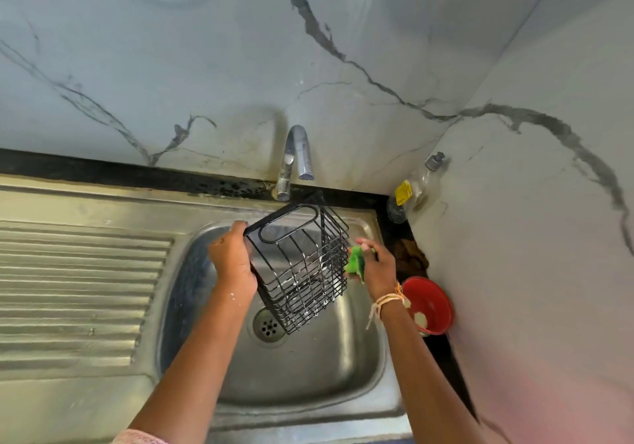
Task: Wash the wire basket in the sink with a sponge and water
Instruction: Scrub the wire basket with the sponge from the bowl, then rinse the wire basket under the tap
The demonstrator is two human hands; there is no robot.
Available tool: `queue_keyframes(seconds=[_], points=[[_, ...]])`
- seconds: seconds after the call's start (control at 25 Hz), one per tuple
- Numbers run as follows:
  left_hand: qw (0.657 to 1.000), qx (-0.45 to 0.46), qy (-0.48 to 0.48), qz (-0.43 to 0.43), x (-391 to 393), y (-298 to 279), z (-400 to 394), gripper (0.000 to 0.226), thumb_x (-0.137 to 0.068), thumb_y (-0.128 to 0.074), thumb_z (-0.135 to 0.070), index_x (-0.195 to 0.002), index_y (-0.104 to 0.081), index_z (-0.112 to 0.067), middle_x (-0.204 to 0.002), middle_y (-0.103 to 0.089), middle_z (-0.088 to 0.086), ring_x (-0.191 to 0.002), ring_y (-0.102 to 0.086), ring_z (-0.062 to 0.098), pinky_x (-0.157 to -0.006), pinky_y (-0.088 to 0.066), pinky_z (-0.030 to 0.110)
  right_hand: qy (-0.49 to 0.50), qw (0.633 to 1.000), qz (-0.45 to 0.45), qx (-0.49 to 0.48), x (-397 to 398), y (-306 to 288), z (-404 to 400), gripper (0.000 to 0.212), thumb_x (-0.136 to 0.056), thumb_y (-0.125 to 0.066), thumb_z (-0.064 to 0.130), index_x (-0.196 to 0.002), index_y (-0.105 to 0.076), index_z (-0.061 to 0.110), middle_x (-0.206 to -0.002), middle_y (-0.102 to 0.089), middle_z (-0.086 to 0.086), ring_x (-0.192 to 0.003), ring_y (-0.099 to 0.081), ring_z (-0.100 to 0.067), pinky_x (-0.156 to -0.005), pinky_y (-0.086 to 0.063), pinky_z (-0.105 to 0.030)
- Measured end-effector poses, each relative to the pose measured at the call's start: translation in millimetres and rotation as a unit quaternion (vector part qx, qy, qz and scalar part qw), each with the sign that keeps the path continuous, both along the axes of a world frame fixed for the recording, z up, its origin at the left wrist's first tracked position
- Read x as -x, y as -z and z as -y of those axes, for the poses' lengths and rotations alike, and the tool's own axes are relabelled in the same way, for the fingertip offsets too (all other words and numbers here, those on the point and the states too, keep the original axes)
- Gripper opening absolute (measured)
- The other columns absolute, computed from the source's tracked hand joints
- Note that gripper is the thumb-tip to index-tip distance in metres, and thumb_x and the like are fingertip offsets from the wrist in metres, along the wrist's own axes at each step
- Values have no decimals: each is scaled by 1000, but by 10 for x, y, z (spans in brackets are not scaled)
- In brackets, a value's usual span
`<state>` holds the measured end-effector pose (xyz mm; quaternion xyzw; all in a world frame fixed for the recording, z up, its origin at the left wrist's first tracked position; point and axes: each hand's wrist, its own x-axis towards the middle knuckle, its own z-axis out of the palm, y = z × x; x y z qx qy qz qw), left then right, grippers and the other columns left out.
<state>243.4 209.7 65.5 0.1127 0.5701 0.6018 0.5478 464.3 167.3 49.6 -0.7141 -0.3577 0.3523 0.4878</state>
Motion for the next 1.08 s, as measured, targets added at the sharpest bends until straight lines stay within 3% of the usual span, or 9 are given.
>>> queue_keyframes(seconds=[0.08, 0.2, 0.28, 0.36, 0.44, 0.52, 0.76, 0.92, 1.08], points=[[1000, -2, 13, 8, -104, -52, 49, 36, -84, -60, -12, -56, -39, -20, -41, -33, -7, -37, -26, 9, -43, -19, 25, 66, 989, -135, -4, -93, -88, 90, 15, -101, -42, 10, -107, -54, 5, -90, -66, -17, -59, -65, -20, -46, -55, -31], [999, -6, 36, -23, -220, -78, 137, 35, -82, -62, -10, -58, -38, -20, -54, -29, 2, -46, -23, 13, -47, -17, 29, 109, 970, -219, -4, -236, -264, 203, 8, -98, -48, 9, -101, -52, 3, -87, -61, -18, -65, -64, -29, -50, -54, -33], [998, -14, 47, -34, -258, -68, 218, 36, -83, -60, -8, -58, -35, -19, -57, -26, 5, -48, -21, 14, -48, -15, 31, 130, 963, -236, -19, -328, -386, 315, 6, -93, -51, 3, -91, -57, 3, -78, -56, -17, -57, -61, -26, -47, -51, -27], [998, -16, 54, -42, -287, -75, 300, 40, -83, -58, -4, -56, -33, -19, -56, -26, 4, -49, -21, 13, -47, -15, 30, 164, 971, -173, -25, -499, -453, 445, 10, -88, -53, -2, -93, -62, -2, -74, -56, -16, -57, -61, -27, -53, -49, -29], [997, -11, 64, -53, -324, -110, 379, 42, -84, -57, -2, -55, -32, -19, -55, -26, 3, -48, -21, 13, -47, -16, 28, 196, 980, 25, 38, -738, -442, 569, 22, -83, -61, 3, -103, -67, 2, -91, -65, -14, -84, -66, -30, -71, -50, -31], [995, -7, 75, -64, -376, -151, 448, 45, -85, -58, -3, -54, -30, -20, -55, -25, 1, -48, -20, 12, -48, -18, 27, 224, 954, 166, 106, -896, -412, 685, 28, -78, -66, 10, -106, -69, 13, -112, -66, -9, -106, -60, -29, -86, -46, -30], [992, 19, 103, -71, -458, -170, 587, 44, -89, -61, -15, -56, -33, -18, -56, -30, 2, -48, -26, 13, -41, -31, 23, 150, 945, 201, 212, -965, -197, 703, 33, -81, -65, 14, -114, -67, 16, -123, -64, -5, -117, -56, -27, -99, -41, -28], [992, 31, 98, -68, -419, -177, 629, 42, -91, -62, -20, -57, -36, -16, -57, -33, 1, -47, -29, 13, -37, -35, 18, 150, 947, 229, 168, -789, -279, 727, 30, -84, -53, 6, -108, -69, 16, -122, -63, -4, -116, -55, -25, -98, -39, -26], [993, 36, 104, -41, -380, -225, 626, 43, -90, -66, -22, -57, -38, -17, -56, -36, -2, -33, -32, 4, -47, -36, 22, 30, 954, 273, 118, -339, -311, 588, 27, -83, -52, 4, -100, -72, 11, -108, -70, -5, -105, -62, -22, -94, -45, -27]])
